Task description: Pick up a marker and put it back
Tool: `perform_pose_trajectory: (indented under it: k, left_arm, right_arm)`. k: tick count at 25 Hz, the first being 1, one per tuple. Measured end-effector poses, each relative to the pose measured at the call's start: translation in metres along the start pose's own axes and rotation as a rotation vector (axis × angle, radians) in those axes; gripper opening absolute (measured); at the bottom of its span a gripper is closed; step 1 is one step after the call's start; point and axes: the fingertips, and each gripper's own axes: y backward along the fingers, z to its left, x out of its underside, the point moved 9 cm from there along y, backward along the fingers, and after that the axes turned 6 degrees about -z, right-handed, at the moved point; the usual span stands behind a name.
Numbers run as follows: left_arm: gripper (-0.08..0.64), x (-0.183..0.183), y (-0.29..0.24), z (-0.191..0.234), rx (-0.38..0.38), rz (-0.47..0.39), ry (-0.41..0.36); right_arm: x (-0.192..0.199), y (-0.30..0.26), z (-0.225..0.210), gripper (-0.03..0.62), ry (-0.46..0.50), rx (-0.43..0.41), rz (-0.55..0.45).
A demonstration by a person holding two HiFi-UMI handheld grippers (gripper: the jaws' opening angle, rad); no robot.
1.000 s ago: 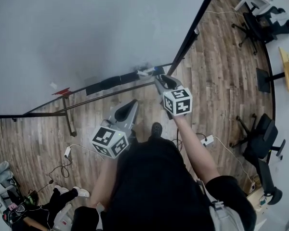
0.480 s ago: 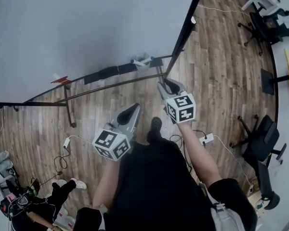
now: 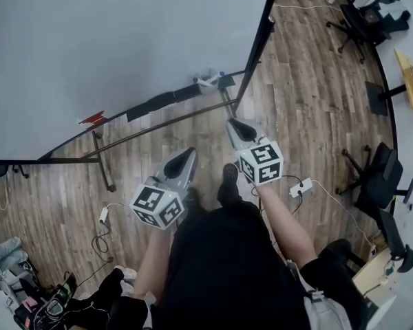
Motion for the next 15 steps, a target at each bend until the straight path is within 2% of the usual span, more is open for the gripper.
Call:
perform_pose_trajectory:
  k: [6,15]
  left_arm:
    - [0.009,-0.002,0.034,0.017,0.059,-0.008,0.005]
    - [0.011,-0.002,0.076,0.023,0.163,-0.003,-0.021]
  right_arm:
    - [-0.009,0.024,0.051,0.011,0.013,0.035,-0.044]
    - [-0.014,0.071,0.122,0.003,0.002,0.037,-0.136]
